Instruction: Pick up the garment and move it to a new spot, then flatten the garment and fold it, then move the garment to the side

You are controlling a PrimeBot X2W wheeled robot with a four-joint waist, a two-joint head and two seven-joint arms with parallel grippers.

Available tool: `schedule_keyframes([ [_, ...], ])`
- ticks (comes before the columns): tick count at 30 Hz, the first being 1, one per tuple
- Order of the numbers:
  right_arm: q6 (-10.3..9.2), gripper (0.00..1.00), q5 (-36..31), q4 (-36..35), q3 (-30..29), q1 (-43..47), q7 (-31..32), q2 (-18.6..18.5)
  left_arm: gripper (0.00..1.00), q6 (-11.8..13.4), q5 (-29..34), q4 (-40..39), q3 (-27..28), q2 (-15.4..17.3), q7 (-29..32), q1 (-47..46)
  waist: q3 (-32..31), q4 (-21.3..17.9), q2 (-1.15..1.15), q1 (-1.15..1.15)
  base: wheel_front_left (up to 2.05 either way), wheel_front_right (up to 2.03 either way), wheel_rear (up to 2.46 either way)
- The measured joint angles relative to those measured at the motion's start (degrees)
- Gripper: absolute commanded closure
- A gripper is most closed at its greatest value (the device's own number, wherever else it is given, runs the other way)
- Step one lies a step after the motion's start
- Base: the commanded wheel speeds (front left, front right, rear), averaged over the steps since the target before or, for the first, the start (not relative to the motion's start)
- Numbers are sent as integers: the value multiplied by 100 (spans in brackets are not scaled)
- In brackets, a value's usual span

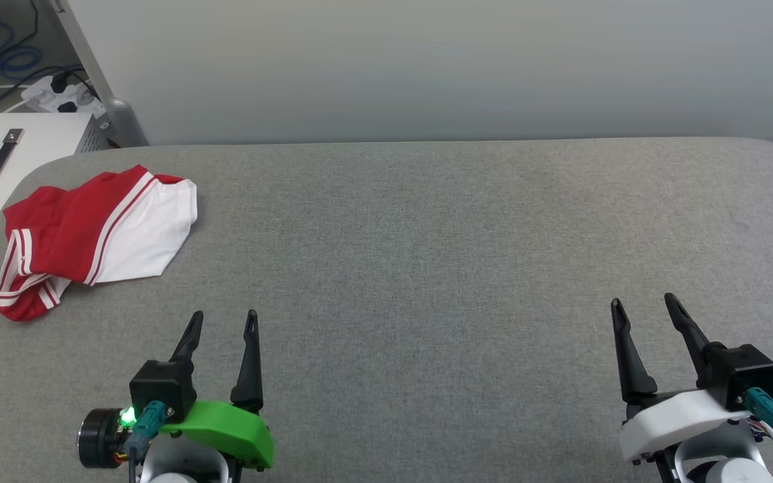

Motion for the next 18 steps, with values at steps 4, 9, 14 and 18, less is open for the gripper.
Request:
schedule_keyframes([
  [4,0,0,5,-12,0,-1,-44,0,0,-10,-13,-9,-3,0,-52,0,17,0,0,0,0,0,0],
  [9,0,0,9,101,-1,0,-101,0,0,-12,-62,40,-22,0,-108,0,25,4,0,0,0,0,0],
  [14,0,0,56,354,1,2,-171,0,0,-12,-104,250,-62,0,-160,0,26,7,0,0,0,0,0],
  [18,0,0,56,495,8,2,-226,0,0,-12,-146,307,-83,0,-207,0,31,7,0,0,0,0,0],
])
